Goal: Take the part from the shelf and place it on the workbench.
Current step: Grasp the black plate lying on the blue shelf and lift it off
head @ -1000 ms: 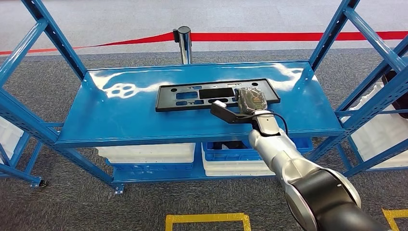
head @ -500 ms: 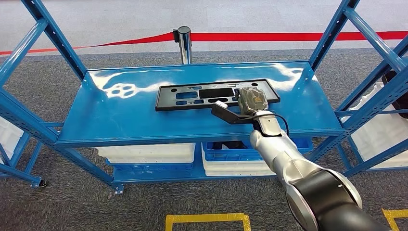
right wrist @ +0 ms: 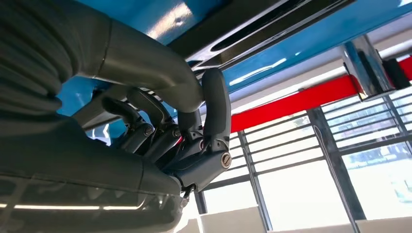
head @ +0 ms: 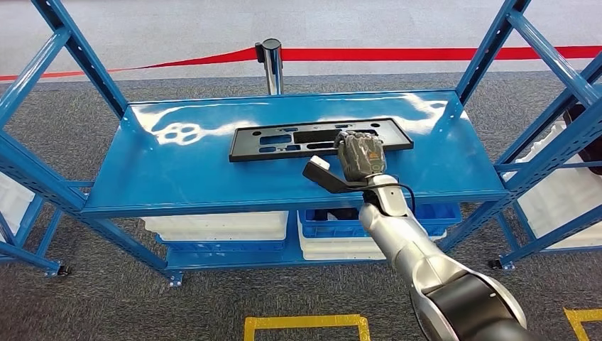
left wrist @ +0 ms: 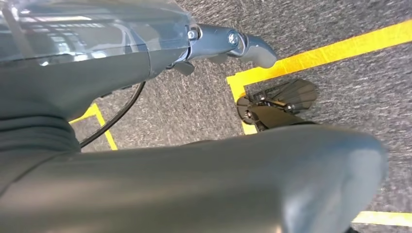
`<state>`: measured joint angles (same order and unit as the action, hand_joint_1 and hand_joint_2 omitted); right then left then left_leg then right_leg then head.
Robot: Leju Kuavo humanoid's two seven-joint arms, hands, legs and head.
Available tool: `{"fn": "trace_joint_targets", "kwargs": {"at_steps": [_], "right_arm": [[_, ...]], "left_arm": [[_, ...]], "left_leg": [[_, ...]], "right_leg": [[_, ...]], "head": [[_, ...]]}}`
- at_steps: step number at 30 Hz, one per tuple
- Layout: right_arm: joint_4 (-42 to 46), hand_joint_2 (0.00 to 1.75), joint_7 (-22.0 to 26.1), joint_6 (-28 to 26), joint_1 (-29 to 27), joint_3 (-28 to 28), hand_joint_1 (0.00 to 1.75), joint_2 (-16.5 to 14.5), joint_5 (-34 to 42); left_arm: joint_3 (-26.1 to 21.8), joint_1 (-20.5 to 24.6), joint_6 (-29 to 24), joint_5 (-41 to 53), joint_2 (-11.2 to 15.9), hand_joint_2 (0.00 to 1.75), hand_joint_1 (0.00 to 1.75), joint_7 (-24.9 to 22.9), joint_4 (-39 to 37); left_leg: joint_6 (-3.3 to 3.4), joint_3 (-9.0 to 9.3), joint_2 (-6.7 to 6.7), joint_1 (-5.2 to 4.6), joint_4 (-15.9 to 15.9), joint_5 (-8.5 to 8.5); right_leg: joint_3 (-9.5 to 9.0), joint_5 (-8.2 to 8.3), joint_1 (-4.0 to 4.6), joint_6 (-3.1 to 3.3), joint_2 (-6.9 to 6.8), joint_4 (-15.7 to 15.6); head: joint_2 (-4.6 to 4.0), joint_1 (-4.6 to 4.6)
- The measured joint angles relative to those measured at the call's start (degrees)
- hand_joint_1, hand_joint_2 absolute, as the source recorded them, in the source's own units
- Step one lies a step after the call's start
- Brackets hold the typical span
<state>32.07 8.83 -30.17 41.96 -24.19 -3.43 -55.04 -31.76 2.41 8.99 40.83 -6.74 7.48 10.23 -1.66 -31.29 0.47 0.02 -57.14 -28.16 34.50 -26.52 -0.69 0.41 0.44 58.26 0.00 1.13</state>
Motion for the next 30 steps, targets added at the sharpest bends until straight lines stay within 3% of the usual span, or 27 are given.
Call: {"fn": "trace_joint_targets", "kwargs": {"at_steps": [10,12,14,16,22,30], "right_arm": [[14.36,1.75,-0.58,0.22,-10.0,-1.22,1.73,0.67,3.01],[16.03,1.75,-0.74,0.26,-11.39,-1.5,1.4,0.87,3.22],[17.76,1.75,-0.95,0.31,-12.73,-1.66,0.61,1.14,3.36],[19.52,1.75,-1.13,0.32,-14.09,-1.78,0.11,1.5,3.45],[22.12,1.75,-1.69,0.25,-15.63,-2.42,0.0,2.45,3.09],[23.66,1.75,-2.64,-0.02,-15.53,-2.48,0.0,3.26,1.11]], "left_arm": [[-2.4,-0.06,-0.24,-0.89,-0.46,0.0,0.0,0.97,0.0],[-2.55,-0.08,-0.34,-0.98,-0.49,0.0,0.0,1.04,0.0],[-2.79,-0.09,-0.4,-1.06,-0.51,0.0,0.0,1.1,0.0],[-3.23,-0.12,-0.43,-1.1,-0.55,0.0,0.0,1.12,0.0],[-3.88,-0.16,-0.43,-0.96,-0.57,0.0,0.0,1.14,0.0],[-3.95,-0.17,-0.37,-0.59,-0.7,0.0,0.0,1.08,0.0]], "left_leg": [[-0.01,0.0,0.0,0.0,0.0,-0.02],[0.0,-0.01,-0.01,0.0,0.0,-0.03],[0.0,-0.01,0.0,0.0,0.0,-0.04],[0.0,-0.01,-0.01,0.0,0.0,-0.04],[0.0,-0.01,-0.01,0.0,0.0,-0.05],[0.0,-0.01,-0.01,0.0,0.0,-0.05]], "right_leg": [[0.01,-0.02,0.0,-0.01,0.0,-0.01],[0.01,-0.02,0.0,-0.01,0.0,-0.01],[0.01,-0.02,0.0,-0.01,0.0,-0.01],[0.01,-0.02,0.0,-0.01,0.0,-0.01],[0.0,-0.02,0.0,-0.02,0.0,-0.01],[0.0,-0.02,0.0,-0.02,0.0,-0.01]], "head": [[0.0,-0.01],[0.0,-0.02],[0.0,-0.01],[0.0,-0.01],[0.0,0.0],[0.0,0.0]]}}
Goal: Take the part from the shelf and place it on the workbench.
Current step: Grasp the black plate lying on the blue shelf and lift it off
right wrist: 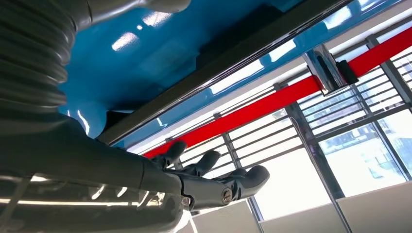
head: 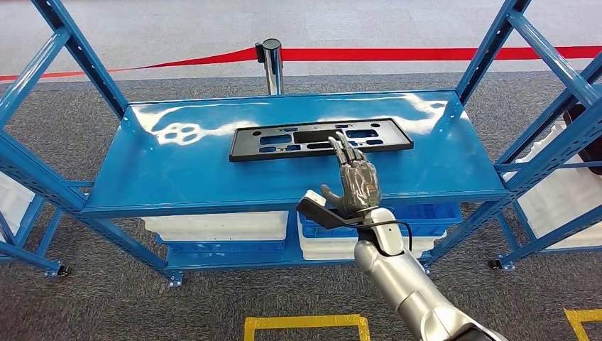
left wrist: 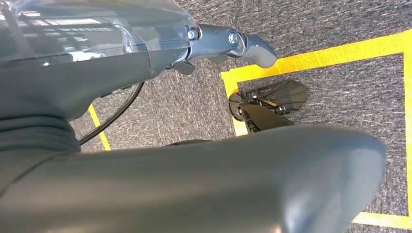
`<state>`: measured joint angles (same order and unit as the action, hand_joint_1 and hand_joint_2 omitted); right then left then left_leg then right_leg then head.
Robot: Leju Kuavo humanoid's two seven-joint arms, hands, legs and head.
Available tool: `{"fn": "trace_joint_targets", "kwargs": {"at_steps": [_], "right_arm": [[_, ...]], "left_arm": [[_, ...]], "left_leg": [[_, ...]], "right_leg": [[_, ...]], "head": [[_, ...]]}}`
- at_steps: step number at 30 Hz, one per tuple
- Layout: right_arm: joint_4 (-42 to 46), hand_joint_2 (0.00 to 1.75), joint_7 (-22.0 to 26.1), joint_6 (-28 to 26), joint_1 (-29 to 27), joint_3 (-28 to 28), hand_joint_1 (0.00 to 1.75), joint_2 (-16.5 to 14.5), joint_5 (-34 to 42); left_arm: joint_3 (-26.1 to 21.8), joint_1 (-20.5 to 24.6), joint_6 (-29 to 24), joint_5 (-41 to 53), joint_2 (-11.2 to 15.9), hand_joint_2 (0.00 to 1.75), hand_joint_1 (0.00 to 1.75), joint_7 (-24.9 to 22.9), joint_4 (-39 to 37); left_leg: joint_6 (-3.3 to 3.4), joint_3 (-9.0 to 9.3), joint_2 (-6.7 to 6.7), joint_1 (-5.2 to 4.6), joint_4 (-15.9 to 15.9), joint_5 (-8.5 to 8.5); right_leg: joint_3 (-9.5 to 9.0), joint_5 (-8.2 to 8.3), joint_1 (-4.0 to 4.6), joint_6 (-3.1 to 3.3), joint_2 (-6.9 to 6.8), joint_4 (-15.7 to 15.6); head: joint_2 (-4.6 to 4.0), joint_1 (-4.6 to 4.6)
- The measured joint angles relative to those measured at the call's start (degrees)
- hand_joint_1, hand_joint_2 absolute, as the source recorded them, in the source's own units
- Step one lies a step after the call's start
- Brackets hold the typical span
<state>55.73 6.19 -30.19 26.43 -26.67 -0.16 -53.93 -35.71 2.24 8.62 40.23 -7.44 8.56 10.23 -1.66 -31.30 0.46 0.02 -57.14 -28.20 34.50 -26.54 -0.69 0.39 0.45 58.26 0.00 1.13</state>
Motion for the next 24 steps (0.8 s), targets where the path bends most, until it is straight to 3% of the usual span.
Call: {"fn": "trace_joint_targets", "kwargs": {"at_steps": [11,24], "right_arm": [[-1.14,1.75,-3.45,1.84,4.77,-0.25,0.0,0.48,-3.13],[-23.5,1.75,-8.9,4.68,21.26,-2.44,0.0,-0.24,-9.4]], "left_arm": [[-0.01,0.01,0.81,1.74,-0.07,0.0,0.0,-0.18,0.0],[1.23,0.09,2.53,6.38,-0.08,0.0,0.0,-1.2,0.0]], "left_leg": [[0.0,0.0,0.0,0.0,0.0,0.0],[0.0,0.01,0.02,0.0,-0.01,0.01]], "right_leg": [[-0.01,0.01,0.0,0.0,0.0,0.0],[-0.02,0.01,0.0,0.0,-0.01,0.0]], "head": [[0.0,-0.01],[0.0,-0.01]]}}
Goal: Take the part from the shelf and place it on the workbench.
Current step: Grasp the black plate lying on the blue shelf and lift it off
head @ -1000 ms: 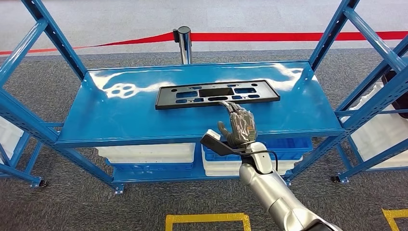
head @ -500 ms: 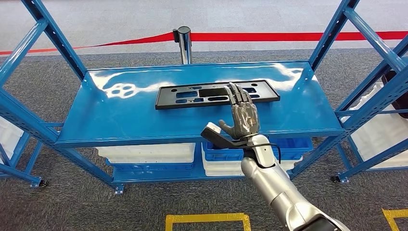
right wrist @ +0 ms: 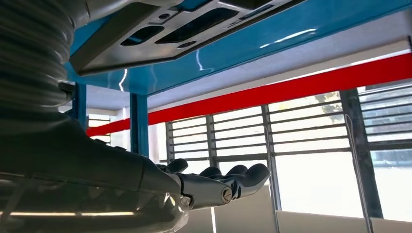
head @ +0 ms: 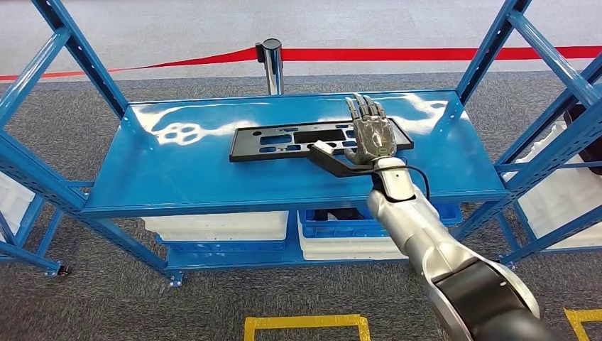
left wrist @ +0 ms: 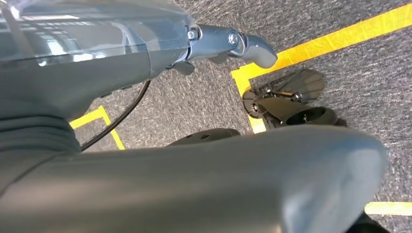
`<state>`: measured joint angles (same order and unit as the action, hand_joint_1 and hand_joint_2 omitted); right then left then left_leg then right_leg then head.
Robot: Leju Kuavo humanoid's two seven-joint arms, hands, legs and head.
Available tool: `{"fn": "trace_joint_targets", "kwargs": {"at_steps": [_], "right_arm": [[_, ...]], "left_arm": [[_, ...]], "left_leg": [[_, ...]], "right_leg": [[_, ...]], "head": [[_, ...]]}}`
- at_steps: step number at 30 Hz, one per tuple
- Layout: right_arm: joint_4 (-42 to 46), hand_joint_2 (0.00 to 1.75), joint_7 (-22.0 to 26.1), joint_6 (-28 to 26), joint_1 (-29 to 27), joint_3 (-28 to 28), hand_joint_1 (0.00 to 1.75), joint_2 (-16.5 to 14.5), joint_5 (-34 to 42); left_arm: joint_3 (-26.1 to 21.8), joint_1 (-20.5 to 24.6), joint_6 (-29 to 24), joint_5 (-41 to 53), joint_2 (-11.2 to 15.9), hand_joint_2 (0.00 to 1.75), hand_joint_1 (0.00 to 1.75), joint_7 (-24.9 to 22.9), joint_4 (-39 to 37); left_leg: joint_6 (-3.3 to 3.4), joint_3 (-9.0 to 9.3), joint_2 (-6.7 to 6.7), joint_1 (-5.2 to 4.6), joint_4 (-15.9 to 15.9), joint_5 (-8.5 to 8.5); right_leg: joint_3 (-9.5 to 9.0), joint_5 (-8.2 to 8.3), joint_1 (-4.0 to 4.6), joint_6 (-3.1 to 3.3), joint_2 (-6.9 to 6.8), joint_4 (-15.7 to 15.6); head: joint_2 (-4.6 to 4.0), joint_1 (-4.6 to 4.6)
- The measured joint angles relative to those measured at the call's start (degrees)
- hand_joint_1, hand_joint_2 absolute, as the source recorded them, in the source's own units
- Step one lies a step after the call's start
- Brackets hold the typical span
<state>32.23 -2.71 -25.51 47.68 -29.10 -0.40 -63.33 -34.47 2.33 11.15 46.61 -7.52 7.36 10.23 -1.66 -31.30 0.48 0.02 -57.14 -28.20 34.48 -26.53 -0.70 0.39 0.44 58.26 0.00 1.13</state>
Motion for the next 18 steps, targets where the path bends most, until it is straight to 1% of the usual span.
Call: {"fn": "trace_joint_targets", "kwargs": {"at_steps": [3,7,18], "right_arm": [[-3.9,1.75,-1.08,1.3,1.97,-0.6,0.0,-0.26,-0.68],[-7.58,1.75,-1.89,2.87,3.14,-0.97,0.0,-0.78,-0.92],[-11.84,1.75,-2.39,3.97,2.69,-0.99,0.0,-2.7,-0.67]], "left_arm": [[0.39,0.01,0.18,0.34,0.0,0.0,0.0,-0.24,0.0],[0.44,0.03,0.19,0.49,0.0,0.0,0.0,-0.58,0.0],[0.44,0.06,0.16,0.39,0.0,0.0,0.0,-0.61,0.0]], "left_leg": [[0.0,0.0,0.0,0.0,0.0,0.0],[0.0,0.0,-0.01,0.0,0.0,0.0],[0.0,0.0,-0.01,0.0,0.0,0.0]], "right_leg": [[0.0,0.0,0.0,0.0,0.0,0.0],[0.01,0.0,0.0,0.0,0.0,0.0],[0.01,0.0,0.0,0.0,0.0,0.0]], "head": [[0.0,-0.01],[0.0,-0.01],[0.0,-0.01]]}}
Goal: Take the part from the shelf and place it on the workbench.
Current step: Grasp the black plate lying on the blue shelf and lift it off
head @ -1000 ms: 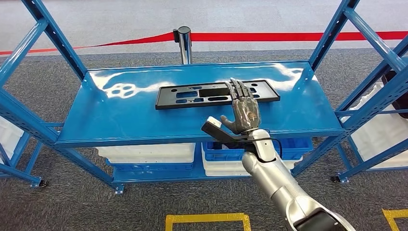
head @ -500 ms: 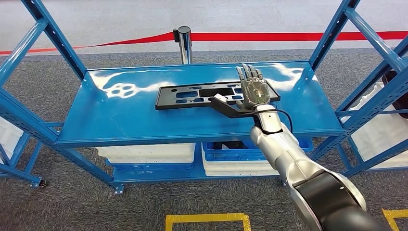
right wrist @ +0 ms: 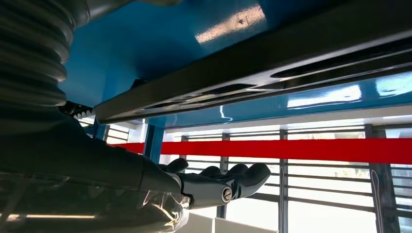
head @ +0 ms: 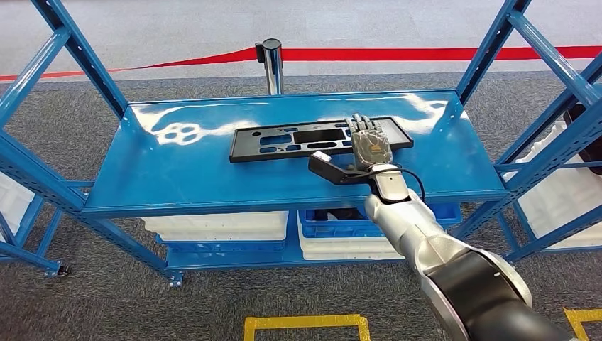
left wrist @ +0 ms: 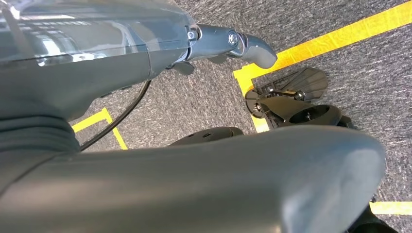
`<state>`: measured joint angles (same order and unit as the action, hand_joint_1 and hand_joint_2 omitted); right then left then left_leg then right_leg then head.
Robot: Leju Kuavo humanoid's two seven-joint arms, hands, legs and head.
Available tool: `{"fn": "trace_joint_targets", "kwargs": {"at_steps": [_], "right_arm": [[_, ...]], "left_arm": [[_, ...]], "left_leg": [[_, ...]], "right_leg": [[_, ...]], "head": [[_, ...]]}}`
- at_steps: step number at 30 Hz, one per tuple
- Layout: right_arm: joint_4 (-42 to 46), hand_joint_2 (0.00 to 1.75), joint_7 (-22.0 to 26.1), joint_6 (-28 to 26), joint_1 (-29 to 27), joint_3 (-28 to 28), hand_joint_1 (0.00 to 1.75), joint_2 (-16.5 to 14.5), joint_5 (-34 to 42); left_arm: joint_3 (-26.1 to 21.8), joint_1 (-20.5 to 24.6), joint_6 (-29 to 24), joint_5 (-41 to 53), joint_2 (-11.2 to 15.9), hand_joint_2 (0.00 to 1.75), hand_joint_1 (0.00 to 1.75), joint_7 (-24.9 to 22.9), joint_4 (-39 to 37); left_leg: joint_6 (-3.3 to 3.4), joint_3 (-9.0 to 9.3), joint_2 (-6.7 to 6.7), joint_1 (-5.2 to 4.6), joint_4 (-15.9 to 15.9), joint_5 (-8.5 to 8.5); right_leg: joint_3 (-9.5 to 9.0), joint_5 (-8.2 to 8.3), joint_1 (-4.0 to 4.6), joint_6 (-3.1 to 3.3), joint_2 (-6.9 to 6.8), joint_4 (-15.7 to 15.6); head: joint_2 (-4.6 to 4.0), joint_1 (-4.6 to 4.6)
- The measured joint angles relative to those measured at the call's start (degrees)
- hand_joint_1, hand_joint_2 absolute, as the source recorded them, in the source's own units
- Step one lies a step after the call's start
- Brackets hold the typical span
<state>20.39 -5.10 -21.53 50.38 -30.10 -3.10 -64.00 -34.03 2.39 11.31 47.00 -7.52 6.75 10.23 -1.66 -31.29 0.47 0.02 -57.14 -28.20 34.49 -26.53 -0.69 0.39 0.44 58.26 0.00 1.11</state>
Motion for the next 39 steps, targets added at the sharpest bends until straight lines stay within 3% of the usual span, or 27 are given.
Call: {"fn": "trace_joint_targets", "kwargs": {"at_steps": [24,30,33,35,38,39], "right_arm": [[-1.5,1.75,0.61,-0.13,-0.42,0.0,0.0,-0.48,0.55],[-1.53,1.75,0.76,-0.13,-0.43,0.0,0.0,-0.48,0.49],[-1.52,1.75,0.77,-0.16,-0.41,0.02,0.0,-0.47,0.47],[-1.52,1.75,0.78,-0.22,-0.23,0.04,0.0,-0.46,0.43],[-1.56,1.75,0.81,-0.26,-0.35,0.05,0.0,-0.42,0.34],[-1.58,1.75,0.82,-0.26,-0.57,0.06,0.0,-0.39,0.33]], "left_arm": [[0.07,0.16,-0.27,1.31,0.0,0.0,0.0,3.97,0.0],[0.07,0.19,-0.23,1.35,0.0,0.0,0.0,4.07,0.0],[0.1,0.23,-0.27,1.36,0.0,0.0,0.0,4.07,0.01],[0.13,0.31,-0.42,1.4,0.0,0.0,0.0,4.05,0.02],[0.2,0.47,-0.51,1.5,0.0,0.0,0.0,4.04,0.01],[0.24,0.47,-0.5,1.54,0.0,0.0,0.0,4.03,0.01]], "left_leg": [[0.26,-0.08,-0.01,-0.06,-0.31,-0.19],[0.92,-0.27,-0.01,-0.29,-0.82,-0.54],[1.69,0.29,-0.06,-0.08,-0.23,-0.6],[2.1,1.02,-0.17,0.31,0.2,-0.56],[2.23,1.35,-0.21,0.58,0.25,-0.85],[2.14,1.56,-0.15,0.71,0.24,-1.08]], "right_leg": [[-0.02,0.01,-0.09,-0.07,0.0,-0.02],[-0.21,0.04,-0.31,-0.85,0.0,-0.09],[-0.22,0.21,-0.28,-1.5,0.0,0.67],[1.41,-1.16,-0.21,-1.69,-0.02,3.86],[7.48,-4.94,-0.37,-2.08,-0.02,13.85],[8.94,-5.0,-0.47,-2.23,-0.03,15.61]], "head": [[0.0,-0.02],[0.0,-0.02],[0.0,-0.04],[0.0,0.24],[0.0,0.81],[0.0,0.91]]}}
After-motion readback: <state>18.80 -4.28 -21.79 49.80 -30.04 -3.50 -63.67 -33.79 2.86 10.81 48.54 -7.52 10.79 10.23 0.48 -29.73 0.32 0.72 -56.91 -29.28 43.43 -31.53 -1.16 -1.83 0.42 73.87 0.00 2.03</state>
